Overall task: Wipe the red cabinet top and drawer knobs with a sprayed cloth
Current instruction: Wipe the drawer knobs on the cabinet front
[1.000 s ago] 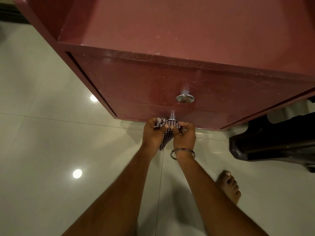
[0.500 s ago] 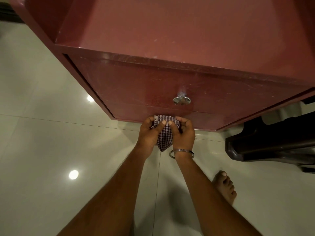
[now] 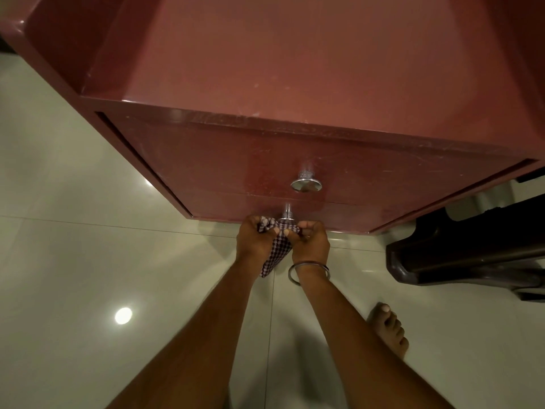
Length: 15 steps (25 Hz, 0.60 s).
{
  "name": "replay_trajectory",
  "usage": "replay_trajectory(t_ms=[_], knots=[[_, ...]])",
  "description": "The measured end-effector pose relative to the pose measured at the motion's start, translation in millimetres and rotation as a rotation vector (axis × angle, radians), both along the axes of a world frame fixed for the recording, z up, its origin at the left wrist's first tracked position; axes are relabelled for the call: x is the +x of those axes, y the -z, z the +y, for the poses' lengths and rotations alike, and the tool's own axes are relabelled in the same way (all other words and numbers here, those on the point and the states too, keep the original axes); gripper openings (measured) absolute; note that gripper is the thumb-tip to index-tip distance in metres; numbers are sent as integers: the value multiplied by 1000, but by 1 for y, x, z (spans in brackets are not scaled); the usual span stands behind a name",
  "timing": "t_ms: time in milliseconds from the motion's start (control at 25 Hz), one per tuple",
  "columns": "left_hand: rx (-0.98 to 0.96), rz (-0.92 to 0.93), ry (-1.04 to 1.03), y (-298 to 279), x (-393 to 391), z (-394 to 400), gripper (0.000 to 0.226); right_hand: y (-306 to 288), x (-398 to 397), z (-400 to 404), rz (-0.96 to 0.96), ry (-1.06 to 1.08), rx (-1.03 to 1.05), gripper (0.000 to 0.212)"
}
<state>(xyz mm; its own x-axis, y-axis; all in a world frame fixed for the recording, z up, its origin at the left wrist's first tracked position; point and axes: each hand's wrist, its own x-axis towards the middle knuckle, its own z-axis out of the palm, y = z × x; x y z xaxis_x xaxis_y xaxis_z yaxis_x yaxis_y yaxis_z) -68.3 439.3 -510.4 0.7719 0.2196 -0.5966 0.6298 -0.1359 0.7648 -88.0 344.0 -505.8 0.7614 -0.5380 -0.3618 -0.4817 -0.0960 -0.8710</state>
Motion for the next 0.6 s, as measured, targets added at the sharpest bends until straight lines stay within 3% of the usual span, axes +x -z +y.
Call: replay_trajectory(t_ms=[600], knots=[[-44, -12, 5, -2, 2, 0, 22, 0, 5, -5, 19, 43, 14, 21]])
